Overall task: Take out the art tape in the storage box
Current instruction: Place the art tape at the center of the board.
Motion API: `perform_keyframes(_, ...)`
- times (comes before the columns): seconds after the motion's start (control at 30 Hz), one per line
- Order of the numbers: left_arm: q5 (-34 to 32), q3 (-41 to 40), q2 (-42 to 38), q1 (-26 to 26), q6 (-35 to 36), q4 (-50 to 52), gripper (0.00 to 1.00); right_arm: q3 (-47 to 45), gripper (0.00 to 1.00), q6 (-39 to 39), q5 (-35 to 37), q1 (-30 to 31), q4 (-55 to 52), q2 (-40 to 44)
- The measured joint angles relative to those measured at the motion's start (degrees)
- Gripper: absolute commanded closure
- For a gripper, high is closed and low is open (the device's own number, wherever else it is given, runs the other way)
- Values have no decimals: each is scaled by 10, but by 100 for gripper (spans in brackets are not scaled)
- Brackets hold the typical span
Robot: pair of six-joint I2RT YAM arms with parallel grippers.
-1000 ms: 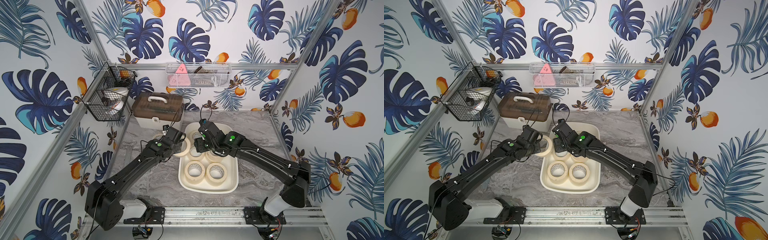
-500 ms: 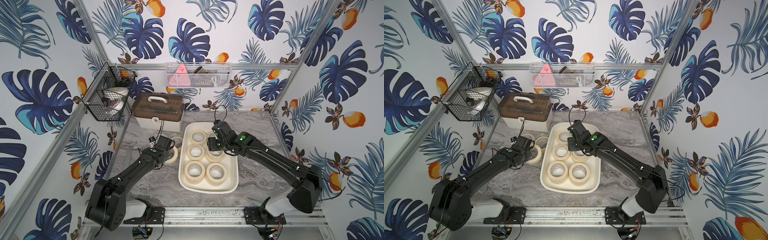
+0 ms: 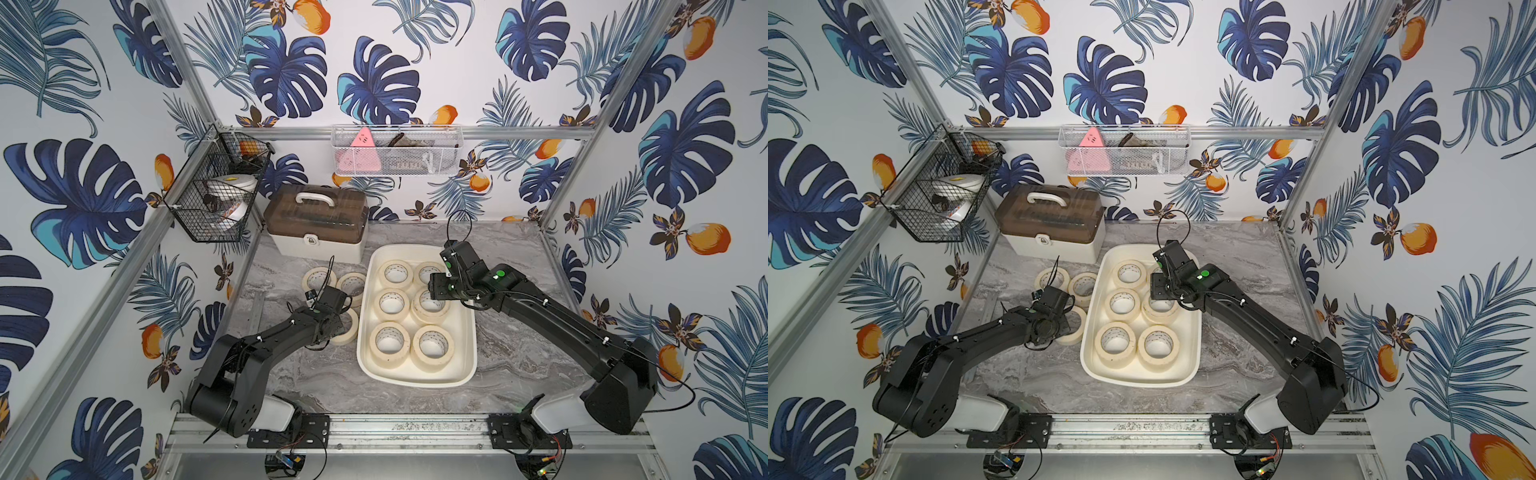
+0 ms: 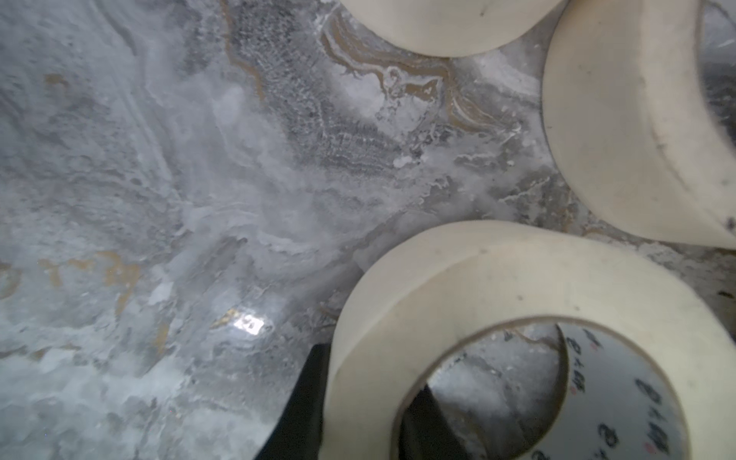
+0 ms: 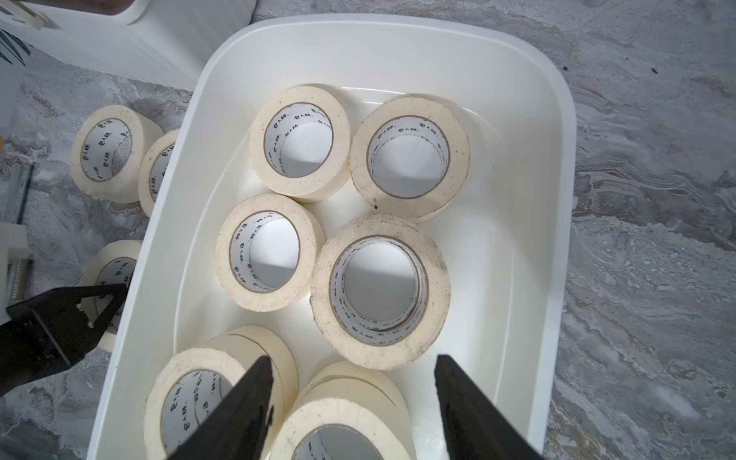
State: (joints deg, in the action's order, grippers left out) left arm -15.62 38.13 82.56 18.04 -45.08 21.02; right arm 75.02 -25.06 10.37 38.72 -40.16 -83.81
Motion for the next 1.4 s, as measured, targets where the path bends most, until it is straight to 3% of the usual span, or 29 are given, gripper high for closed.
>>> perform_keyframes(0.47,-7,25,49,26,3,-39,86,-12,33,0,-11,-20,6,2)
perform_keyframes(0.9,-8,42,61,26,16,-34,51,-20,31,-4,-23,-24,7,4)
perform_keyframes(1.4,-19,90,-54,28,53,60,15,-94,25,-45,-30,-45,7,10)
